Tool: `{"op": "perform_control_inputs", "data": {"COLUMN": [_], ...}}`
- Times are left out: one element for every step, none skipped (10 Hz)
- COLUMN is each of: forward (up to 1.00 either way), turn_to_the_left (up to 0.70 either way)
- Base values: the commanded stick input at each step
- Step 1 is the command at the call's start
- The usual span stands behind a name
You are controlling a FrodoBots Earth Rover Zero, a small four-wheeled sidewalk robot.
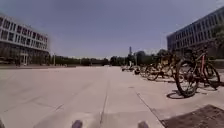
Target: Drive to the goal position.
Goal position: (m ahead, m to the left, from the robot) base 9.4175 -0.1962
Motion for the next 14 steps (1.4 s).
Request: {"op": "perform_control_inputs", "data": {"forward": [0.85,0.85,0.85,0.85,0.85,0.85,0.85,0.85,0.85,0.85,0.85,0.85,0.85,0.85], "turn_to_the_left": [0.0,0.0,0.0,0.0,0.0,0.0,0.0,0.0,0.0,0.0,0.0,0.0,0.0,0.0]}}
